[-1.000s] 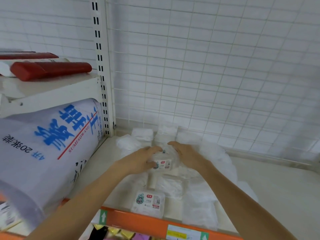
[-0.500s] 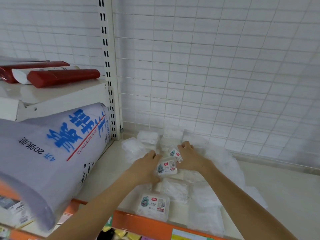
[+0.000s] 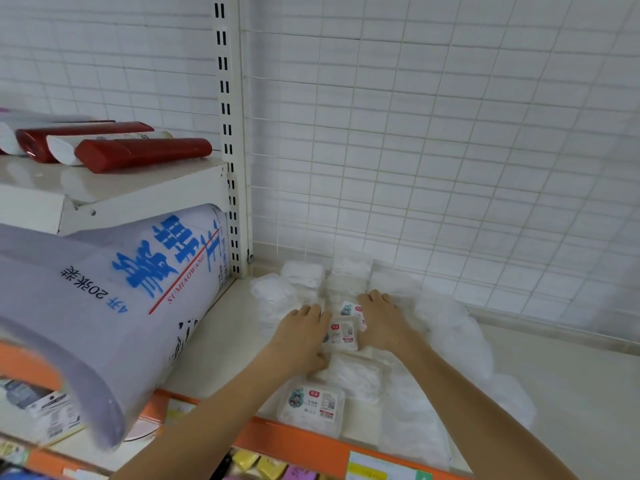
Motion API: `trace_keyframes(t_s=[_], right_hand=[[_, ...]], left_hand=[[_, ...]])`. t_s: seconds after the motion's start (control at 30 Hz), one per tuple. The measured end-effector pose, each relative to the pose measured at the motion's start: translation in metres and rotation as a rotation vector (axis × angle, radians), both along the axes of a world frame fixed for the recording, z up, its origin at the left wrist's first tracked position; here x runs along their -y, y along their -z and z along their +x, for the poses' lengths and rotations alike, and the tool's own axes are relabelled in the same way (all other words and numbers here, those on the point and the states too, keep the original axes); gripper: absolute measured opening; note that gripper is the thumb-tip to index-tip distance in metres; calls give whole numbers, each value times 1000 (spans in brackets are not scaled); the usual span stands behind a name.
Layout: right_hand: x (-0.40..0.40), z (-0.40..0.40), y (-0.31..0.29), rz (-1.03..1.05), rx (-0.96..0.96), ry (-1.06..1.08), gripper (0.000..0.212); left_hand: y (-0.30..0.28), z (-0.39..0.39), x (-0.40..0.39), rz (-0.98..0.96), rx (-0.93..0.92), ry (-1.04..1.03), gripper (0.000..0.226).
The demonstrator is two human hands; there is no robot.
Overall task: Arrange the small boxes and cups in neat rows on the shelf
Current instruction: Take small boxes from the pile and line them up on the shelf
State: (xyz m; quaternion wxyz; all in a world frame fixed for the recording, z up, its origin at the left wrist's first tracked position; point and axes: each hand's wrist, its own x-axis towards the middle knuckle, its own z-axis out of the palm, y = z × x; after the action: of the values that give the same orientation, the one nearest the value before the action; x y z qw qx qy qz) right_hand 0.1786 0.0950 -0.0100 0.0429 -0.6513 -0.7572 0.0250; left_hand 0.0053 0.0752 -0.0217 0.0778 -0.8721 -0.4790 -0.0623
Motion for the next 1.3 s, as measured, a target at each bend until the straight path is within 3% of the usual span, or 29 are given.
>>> trace_keyframes(t_s=[0.13, 0.23, 0.4, 0.5, 0.9, 1.1, 1.3], right_hand=[[7, -3, -11, 108, 116, -29, 61], [19, 5, -26, 129, 117, -20, 67], [56, 29, -47, 200, -95, -3, 72], [77, 42, -51, 256, -136, 13, 71], [182, 109, -55, 324, -187, 219, 73], [277, 168, -54, 347, -153, 438, 74], [410, 229, -43, 360, -216, 681, 74]], left_hand=[[5, 5, -2, -12, -11, -35, 60], [5, 1, -4, -93, 181, -37, 61], [-5, -14, -4, -141, 587, 108, 67], [-12, -19, -5, -101, 676, 207, 64], [-30, 47, 24, -147, 743, 453, 66], [-40, 135, 71, -138, 659, 640, 76], [-28, 244, 171, -281, 696, 797, 80]])
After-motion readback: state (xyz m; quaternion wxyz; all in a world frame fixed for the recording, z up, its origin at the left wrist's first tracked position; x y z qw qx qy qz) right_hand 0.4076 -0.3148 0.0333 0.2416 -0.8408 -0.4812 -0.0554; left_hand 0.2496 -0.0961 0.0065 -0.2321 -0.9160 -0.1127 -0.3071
